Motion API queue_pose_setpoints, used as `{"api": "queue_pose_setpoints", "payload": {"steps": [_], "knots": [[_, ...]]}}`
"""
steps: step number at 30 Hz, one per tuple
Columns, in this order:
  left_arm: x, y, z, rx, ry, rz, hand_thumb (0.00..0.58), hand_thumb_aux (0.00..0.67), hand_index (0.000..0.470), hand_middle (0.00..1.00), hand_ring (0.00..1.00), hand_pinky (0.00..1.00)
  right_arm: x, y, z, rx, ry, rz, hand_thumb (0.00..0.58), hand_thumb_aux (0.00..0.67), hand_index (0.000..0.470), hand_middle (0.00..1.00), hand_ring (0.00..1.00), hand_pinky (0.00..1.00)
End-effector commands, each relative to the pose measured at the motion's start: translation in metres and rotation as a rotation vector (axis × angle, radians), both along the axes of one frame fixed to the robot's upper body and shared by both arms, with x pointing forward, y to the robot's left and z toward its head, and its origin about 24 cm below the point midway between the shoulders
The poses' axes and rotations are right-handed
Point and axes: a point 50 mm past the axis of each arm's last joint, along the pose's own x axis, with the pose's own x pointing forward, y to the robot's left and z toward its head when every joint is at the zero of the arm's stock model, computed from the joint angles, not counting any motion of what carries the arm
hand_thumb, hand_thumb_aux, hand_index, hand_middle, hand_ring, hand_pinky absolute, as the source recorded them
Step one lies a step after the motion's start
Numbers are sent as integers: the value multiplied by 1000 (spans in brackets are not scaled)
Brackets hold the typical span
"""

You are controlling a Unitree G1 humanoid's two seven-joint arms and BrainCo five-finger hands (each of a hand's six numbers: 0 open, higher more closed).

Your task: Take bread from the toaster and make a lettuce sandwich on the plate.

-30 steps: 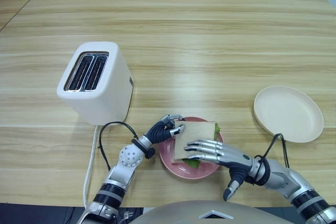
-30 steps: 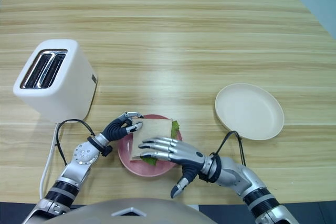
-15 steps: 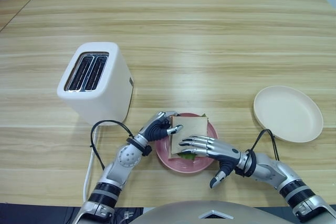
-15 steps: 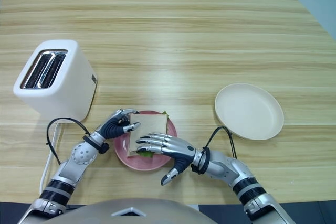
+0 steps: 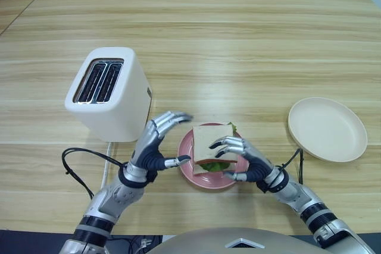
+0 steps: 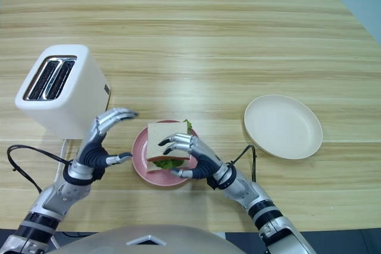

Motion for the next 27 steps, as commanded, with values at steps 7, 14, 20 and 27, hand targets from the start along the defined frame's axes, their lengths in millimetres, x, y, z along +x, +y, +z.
{"api": "queue_pose_setpoints", "payload": {"steps": [7,14,20,27], "knots": [[-67,33,-68,398,704,-391,580,670,470,1000,1000,1000,-64,-57,-34,-338,330,395,580,670,470,1000,1000,1000],[-42,10,-94,498,745,-286,580,670,470,1000,1000,1000,-36,-40,-67,-681,297,243,580,670,470,1000,1000,1000],[4,-20,-123,649,686,-86,580,670,470,1000,1000,1000,7,-7,-85,-881,144,-57,580,670,470,1000,1000,1000],[61,-22,-145,707,646,230,580,670,470,1000,1000,1000,54,14,-102,-839,273,-355,580,670,470,1000,1000,1000]]}}
